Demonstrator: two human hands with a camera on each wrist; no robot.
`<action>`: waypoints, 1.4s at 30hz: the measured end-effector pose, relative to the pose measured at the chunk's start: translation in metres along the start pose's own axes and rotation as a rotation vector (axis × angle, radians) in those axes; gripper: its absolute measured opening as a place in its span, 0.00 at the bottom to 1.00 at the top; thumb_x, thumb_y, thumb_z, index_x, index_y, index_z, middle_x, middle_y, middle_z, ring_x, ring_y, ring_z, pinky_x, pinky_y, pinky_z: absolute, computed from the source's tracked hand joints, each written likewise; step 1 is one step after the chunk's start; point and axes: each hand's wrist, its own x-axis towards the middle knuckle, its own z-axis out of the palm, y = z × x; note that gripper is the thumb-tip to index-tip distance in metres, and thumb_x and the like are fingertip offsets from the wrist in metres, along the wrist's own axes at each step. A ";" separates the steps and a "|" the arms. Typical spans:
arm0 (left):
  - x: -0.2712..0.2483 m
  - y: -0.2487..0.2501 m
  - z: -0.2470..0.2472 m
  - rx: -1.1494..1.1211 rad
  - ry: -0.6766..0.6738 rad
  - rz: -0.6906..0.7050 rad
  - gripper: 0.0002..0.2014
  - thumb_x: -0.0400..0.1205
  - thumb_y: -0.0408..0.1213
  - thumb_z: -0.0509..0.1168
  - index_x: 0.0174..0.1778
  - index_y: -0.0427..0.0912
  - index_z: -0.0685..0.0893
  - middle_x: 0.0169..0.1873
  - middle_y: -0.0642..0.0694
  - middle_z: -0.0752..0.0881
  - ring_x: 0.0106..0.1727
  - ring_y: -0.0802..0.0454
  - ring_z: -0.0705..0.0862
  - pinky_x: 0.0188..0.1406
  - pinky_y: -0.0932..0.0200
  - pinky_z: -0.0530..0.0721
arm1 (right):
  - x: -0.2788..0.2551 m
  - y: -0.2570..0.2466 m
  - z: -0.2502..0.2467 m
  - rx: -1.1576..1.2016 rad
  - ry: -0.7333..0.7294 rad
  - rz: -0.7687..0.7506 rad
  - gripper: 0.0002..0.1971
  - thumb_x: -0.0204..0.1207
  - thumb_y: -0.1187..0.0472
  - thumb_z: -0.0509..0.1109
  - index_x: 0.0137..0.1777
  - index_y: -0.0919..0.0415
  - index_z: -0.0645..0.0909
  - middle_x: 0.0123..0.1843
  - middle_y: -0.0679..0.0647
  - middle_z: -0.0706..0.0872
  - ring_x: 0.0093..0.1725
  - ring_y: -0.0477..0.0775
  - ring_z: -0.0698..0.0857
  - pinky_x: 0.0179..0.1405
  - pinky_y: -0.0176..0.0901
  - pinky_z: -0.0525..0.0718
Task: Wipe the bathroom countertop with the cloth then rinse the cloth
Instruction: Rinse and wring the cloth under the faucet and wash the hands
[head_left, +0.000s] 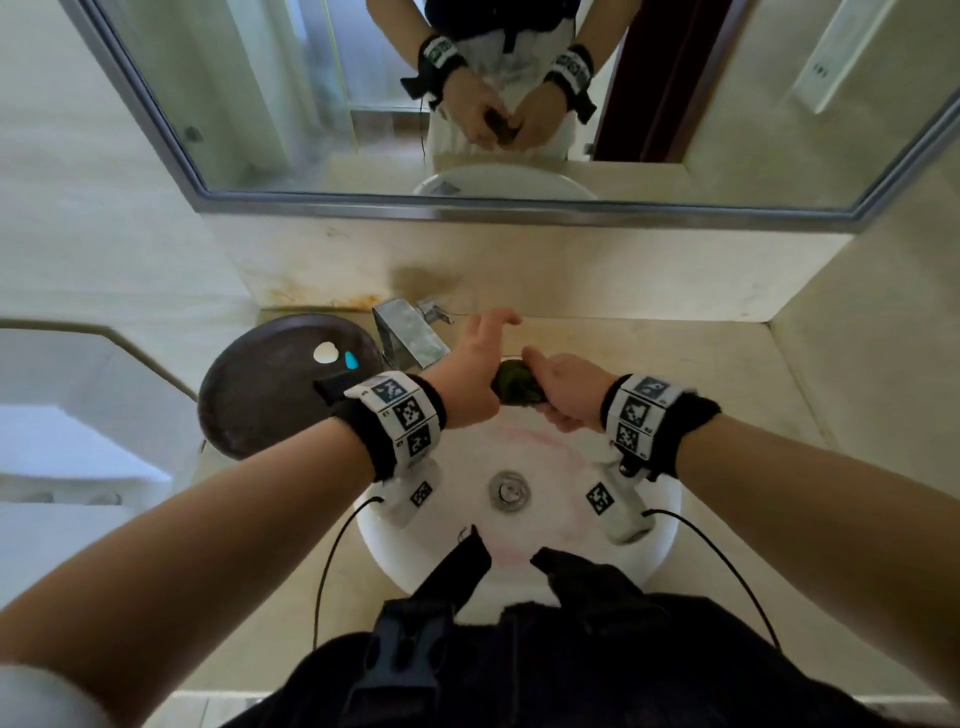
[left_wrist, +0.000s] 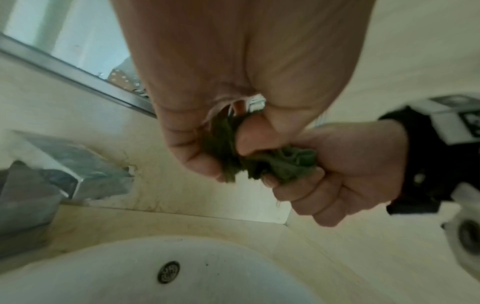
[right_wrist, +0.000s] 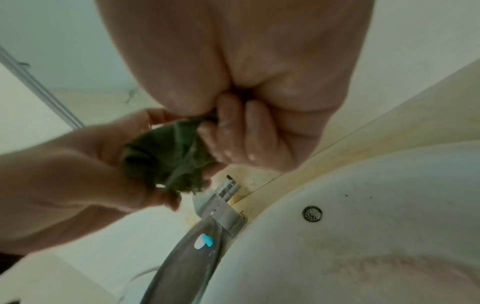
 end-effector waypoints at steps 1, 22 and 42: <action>0.000 -0.001 -0.001 -0.021 -0.008 -0.026 0.42 0.69 0.19 0.65 0.74 0.55 0.56 0.65 0.42 0.68 0.56 0.47 0.79 0.56 0.54 0.85 | -0.001 -0.001 -0.004 -0.070 0.047 -0.009 0.25 0.86 0.44 0.48 0.33 0.58 0.69 0.27 0.58 0.71 0.22 0.52 0.68 0.25 0.38 0.68; -0.006 0.031 0.003 0.264 0.241 0.247 0.11 0.72 0.26 0.66 0.50 0.37 0.82 0.45 0.42 0.84 0.44 0.43 0.83 0.47 0.50 0.82 | -0.009 0.000 -0.023 0.419 -0.339 0.082 0.42 0.74 0.24 0.46 0.57 0.61 0.83 0.57 0.62 0.86 0.50 0.63 0.87 0.49 0.49 0.82; 0.008 0.027 -0.004 0.923 -0.068 0.175 0.08 0.79 0.43 0.61 0.41 0.48 0.84 0.24 0.52 0.74 0.27 0.46 0.76 0.28 0.57 0.77 | -0.001 -0.039 -0.006 -0.642 -0.294 0.133 0.14 0.73 0.61 0.71 0.28 0.57 0.72 0.25 0.52 0.73 0.23 0.51 0.68 0.22 0.37 0.65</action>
